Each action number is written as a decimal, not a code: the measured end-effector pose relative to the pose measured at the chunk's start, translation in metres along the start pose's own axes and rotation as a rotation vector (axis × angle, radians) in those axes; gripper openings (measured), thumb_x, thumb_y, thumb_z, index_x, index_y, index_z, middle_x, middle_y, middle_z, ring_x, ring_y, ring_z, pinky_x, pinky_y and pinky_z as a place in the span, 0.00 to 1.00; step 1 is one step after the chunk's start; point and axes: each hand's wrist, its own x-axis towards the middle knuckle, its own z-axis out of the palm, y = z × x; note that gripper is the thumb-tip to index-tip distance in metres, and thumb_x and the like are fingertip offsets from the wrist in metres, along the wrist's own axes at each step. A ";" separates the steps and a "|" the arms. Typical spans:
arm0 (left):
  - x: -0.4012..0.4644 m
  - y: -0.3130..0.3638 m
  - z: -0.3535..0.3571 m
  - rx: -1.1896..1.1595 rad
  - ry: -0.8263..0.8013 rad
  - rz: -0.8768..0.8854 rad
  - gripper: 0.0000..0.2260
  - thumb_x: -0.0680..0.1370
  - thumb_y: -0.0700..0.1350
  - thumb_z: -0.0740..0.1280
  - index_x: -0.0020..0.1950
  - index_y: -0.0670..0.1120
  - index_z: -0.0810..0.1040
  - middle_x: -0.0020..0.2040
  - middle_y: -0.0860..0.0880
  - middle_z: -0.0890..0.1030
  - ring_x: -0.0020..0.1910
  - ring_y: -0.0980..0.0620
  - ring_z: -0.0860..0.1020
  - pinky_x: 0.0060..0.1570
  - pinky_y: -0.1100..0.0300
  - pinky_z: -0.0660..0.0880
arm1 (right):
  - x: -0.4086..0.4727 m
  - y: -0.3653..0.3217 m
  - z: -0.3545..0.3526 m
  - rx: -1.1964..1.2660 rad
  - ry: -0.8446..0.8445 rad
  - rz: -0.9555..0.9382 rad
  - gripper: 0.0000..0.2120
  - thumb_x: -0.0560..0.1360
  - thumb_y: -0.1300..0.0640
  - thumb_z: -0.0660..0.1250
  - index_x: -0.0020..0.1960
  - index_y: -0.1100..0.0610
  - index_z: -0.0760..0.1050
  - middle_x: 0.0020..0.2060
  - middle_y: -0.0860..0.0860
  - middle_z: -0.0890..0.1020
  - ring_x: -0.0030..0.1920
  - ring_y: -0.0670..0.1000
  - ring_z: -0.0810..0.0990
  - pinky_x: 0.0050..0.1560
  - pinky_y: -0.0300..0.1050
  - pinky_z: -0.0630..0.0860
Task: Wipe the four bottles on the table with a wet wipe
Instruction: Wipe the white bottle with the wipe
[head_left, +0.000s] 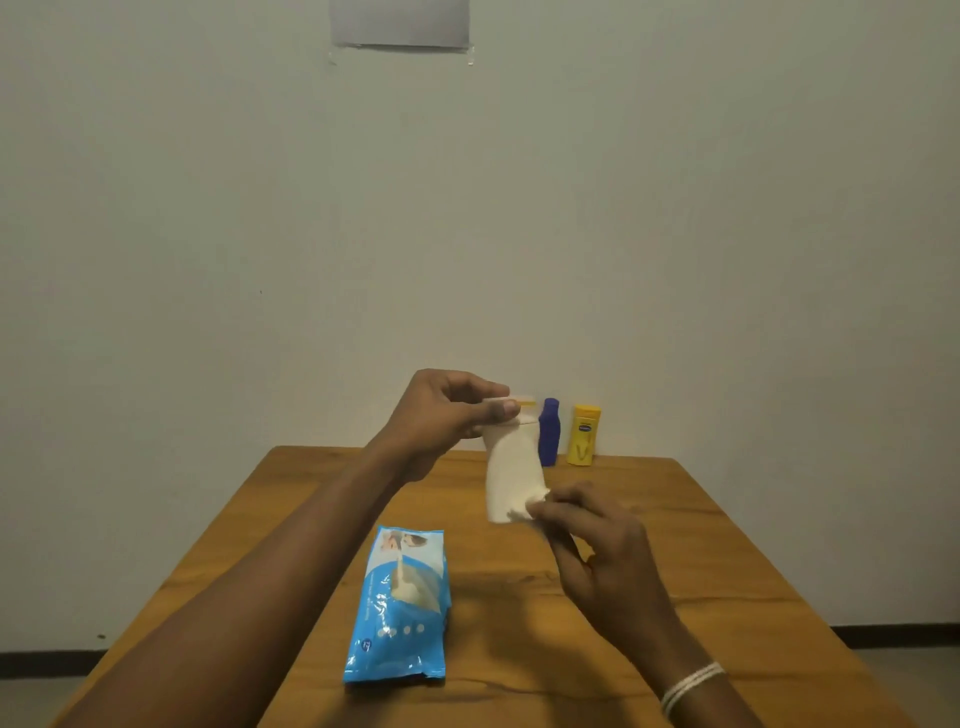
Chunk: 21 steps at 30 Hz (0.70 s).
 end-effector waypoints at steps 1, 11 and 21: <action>0.000 0.001 0.001 0.013 -0.024 -0.018 0.06 0.73 0.41 0.77 0.49 0.43 0.87 0.45 0.52 0.87 0.45 0.55 0.84 0.41 0.61 0.81 | -0.001 0.001 0.000 -0.026 -0.018 -0.016 0.15 0.71 0.66 0.75 0.56 0.56 0.83 0.51 0.50 0.82 0.52 0.45 0.80 0.50 0.31 0.78; 0.014 0.026 -0.001 0.007 -0.129 -0.111 0.03 0.75 0.37 0.74 0.46 0.36 0.85 0.44 0.44 0.86 0.41 0.43 0.85 0.40 0.55 0.83 | 0.045 -0.011 -0.018 -0.102 0.015 -0.124 0.14 0.71 0.62 0.77 0.56 0.55 0.82 0.53 0.51 0.81 0.55 0.47 0.77 0.50 0.38 0.79; 0.026 0.050 0.011 0.268 -0.283 -0.147 0.08 0.76 0.40 0.71 0.41 0.35 0.83 0.36 0.49 0.81 0.37 0.53 0.79 0.41 0.61 0.79 | 0.060 -0.020 -0.015 -0.160 0.126 -0.206 0.10 0.72 0.63 0.75 0.53 0.57 0.84 0.48 0.53 0.81 0.50 0.49 0.77 0.47 0.36 0.77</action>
